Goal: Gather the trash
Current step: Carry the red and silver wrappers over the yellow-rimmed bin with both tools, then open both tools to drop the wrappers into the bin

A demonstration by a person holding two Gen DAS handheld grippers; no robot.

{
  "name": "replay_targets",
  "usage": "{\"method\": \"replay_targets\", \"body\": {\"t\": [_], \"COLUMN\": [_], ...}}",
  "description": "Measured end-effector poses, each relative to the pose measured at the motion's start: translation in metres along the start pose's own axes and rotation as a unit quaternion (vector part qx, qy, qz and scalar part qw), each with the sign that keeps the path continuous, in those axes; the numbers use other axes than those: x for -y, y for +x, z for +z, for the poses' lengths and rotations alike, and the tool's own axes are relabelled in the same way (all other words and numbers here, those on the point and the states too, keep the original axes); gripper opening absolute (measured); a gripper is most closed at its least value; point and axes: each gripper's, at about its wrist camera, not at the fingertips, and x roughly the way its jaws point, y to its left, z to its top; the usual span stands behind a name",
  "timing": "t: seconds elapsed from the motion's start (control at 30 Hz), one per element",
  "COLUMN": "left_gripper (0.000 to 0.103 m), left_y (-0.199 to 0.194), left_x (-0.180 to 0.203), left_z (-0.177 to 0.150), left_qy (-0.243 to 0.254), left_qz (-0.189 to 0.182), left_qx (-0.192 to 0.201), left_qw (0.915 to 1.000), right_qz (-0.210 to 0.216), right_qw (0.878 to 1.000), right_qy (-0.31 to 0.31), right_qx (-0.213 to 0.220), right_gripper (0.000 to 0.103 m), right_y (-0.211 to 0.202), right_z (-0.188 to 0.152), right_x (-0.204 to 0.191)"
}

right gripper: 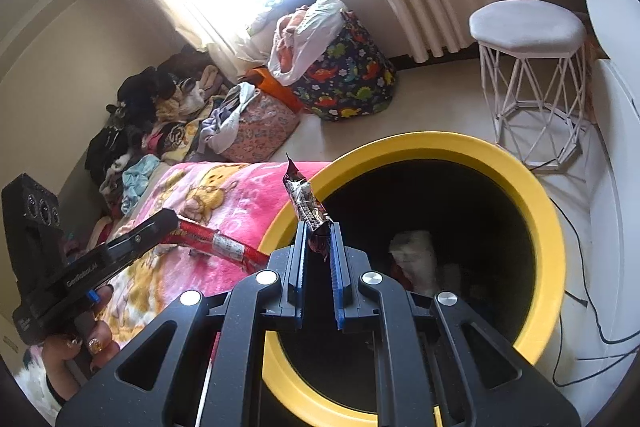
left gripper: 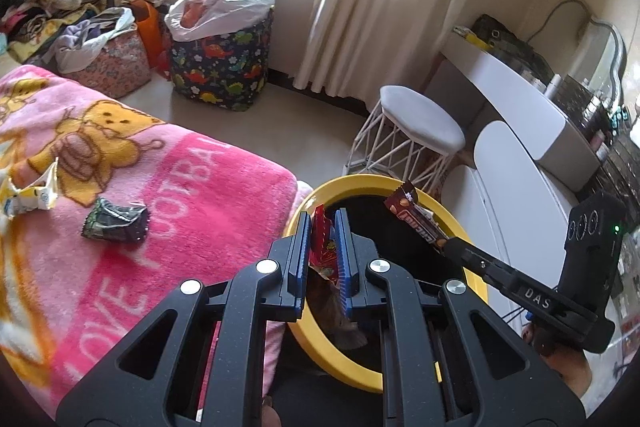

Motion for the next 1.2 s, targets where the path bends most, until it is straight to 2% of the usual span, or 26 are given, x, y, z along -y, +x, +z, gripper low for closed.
{"method": "replay_targets", "body": {"t": [0.97,1.03,1.07,1.1,1.13,1.2], "left_gripper": [0.009,0.020,0.029,0.037,0.041,0.058], "left_y": [0.036,0.036,0.037,0.036,0.036,0.034], "left_x": [0.038,0.036,0.036,0.034,0.032,0.028], "left_z": [-0.027,-0.028,-0.027,-0.027,-0.026,-0.025], "left_qy": [0.041,0.039,0.037,0.034,0.032,0.028], "left_qz": [-0.051,-0.055,-0.056,-0.055,-0.053,-0.046], "left_qx": [-0.060,-0.060,-0.060,-0.058,-0.056,-0.051], "left_qw": [0.9960,0.9959,0.9959,0.9962,0.9966,0.9973], "right_qz": [-0.057,-0.059,-0.060,-0.059,-0.059,-0.058], "right_qw": [0.997,0.996,0.996,0.996,0.996,0.996], "right_qy": [0.059,0.062,0.066,0.067,0.067,0.062], "right_qx": [-0.010,-0.011,-0.008,-0.006,-0.006,-0.006], "right_gripper": [0.012,0.020,0.033,0.038,0.038,0.042], "right_y": [0.006,0.006,0.005,0.005,0.005,0.005], "right_z": [-0.005,-0.006,-0.006,-0.006,-0.005,-0.005], "right_x": [0.040,0.040,0.040,0.040,0.039,0.037]}}
